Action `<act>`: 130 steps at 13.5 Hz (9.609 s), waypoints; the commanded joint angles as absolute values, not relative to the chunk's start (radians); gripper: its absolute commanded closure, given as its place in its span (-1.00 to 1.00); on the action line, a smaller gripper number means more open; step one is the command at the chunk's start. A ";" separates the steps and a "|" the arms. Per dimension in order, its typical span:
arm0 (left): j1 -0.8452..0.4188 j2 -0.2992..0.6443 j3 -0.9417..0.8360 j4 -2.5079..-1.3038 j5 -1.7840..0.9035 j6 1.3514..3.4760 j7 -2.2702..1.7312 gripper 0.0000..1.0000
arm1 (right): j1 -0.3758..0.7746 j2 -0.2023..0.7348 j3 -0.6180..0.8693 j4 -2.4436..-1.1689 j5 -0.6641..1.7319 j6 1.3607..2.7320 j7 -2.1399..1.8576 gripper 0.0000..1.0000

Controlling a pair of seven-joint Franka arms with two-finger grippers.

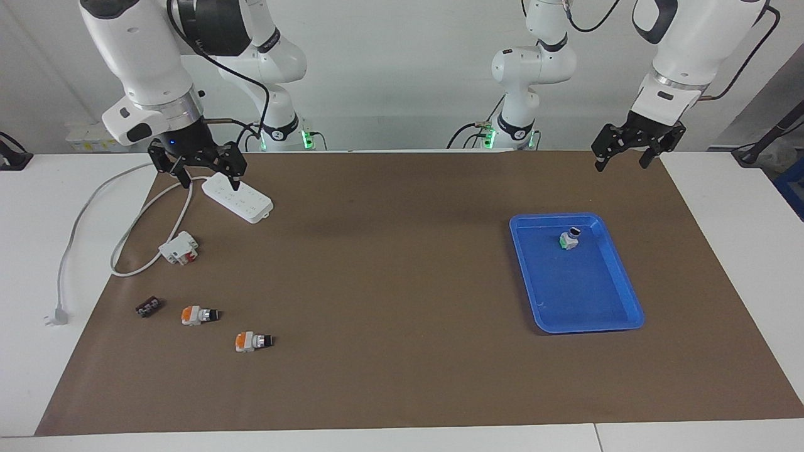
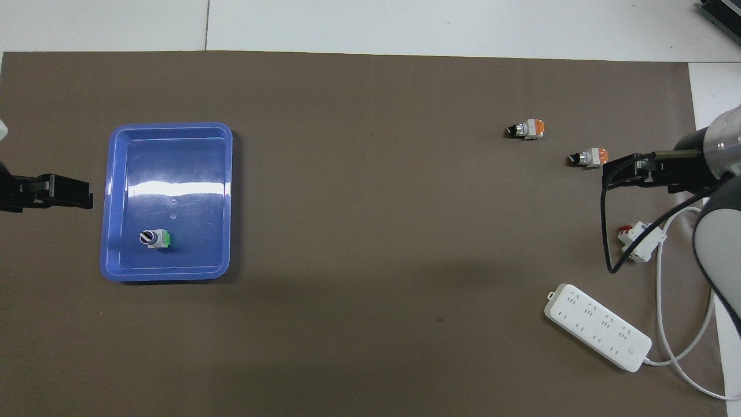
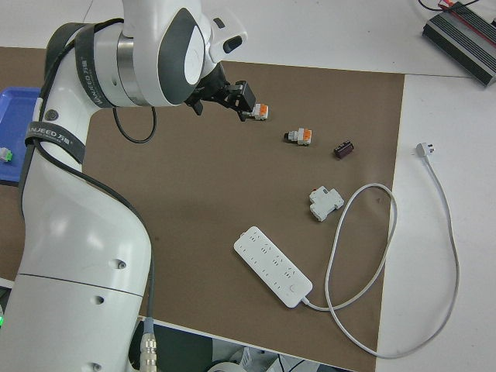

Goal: Turn and place switch with both arms

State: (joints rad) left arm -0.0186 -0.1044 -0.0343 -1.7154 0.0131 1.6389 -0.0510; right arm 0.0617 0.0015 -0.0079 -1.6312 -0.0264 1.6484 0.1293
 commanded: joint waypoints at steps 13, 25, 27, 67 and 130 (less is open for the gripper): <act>-0.015 -0.170 -0.034 -1.832 0.026 1.723 -0.057 -1.00 | 0.048 0.006 -0.008 -1.624 -0.014 1.644 0.109 -1.00; -0.014 -0.172 -0.034 -1.839 0.026 1.726 -0.054 -1.00 | 0.028 0.057 -0.008 -1.631 -0.017 1.732 -0.238 -1.00; -0.014 -0.179 -0.034 -1.851 0.026 1.727 -0.054 -1.00 | 0.012 0.093 -0.009 -1.629 -0.018 1.778 -0.423 -1.00; -0.014 -0.209 -0.034 -1.919 0.025 1.781 -0.051 -0.99 | -0.218 0.513 0.107 -1.623 0.063 2.220 -1.931 1.00; -0.414 0.029 -0.055 -1.901 -1.092 2.384 -0.760 1.00 | 0.095 0.181 0.400 -1.686 0.460 2.255 -1.327 1.00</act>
